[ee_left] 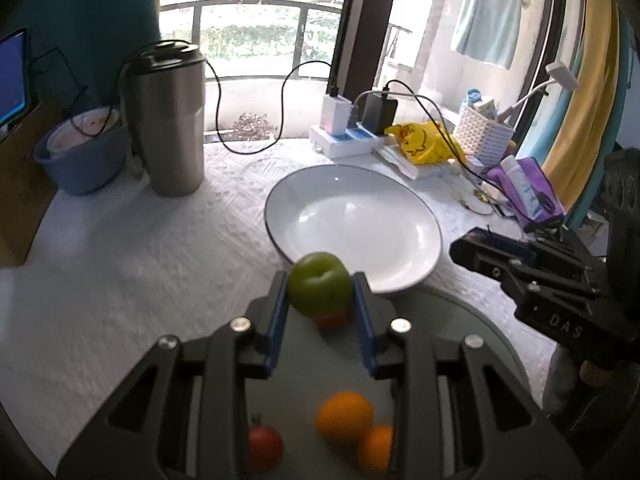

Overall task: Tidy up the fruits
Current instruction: 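Carry the plum toward the white bowl while the left gripper grasps a green lime, then release the plum into the bowl while the left gripper releases the lime there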

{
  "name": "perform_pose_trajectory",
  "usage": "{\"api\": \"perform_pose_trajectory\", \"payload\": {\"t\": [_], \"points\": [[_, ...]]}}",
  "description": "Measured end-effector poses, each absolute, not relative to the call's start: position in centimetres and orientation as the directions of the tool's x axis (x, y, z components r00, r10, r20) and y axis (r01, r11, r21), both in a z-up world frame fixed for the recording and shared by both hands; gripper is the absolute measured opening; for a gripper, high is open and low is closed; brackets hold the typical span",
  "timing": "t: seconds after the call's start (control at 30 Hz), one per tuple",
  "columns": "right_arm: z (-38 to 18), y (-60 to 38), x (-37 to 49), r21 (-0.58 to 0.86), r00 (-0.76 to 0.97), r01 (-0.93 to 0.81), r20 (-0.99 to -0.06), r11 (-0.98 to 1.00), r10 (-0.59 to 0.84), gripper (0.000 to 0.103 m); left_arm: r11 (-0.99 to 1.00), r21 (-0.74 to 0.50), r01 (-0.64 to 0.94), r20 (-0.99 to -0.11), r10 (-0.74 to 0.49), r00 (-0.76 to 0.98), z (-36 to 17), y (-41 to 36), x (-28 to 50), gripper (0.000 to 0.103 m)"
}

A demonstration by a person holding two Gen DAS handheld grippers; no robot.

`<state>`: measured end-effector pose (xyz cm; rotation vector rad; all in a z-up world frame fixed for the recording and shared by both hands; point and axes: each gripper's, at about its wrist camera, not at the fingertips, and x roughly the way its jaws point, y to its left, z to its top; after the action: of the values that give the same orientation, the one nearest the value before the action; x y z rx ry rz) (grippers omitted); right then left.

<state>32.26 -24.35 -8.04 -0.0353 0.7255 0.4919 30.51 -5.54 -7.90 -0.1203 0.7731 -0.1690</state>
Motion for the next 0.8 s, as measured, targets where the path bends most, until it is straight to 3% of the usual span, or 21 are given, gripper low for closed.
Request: {"api": "perform_pose_trajectory", "payload": {"t": [0.37, 0.53, 0.8], "points": [[-9.3, -22.3, 38.2, 0.168, 0.592, -0.460, -0.674, 0.872, 0.442, 0.030, 0.964, -0.246, 0.097, -0.717, -0.248, 0.651, -9.3, -5.0, 36.3, 0.032], [-10.2, -21.6, 40.8, 0.181, 0.568, -0.452, -0.696, 0.874, 0.438, 0.030, 0.974, -0.214, 0.072, -0.732, -0.209, 0.649, -9.9, -5.0, 38.0, 0.032], [-11.3, -20.4, 44.5, 0.227, 0.522, -0.428, -0.728, 0.875, 0.445, 0.030, 0.966, -0.249, 0.076, -0.762, -0.243, 0.600, -11.0, -4.9, 40.3, 0.033]]}}
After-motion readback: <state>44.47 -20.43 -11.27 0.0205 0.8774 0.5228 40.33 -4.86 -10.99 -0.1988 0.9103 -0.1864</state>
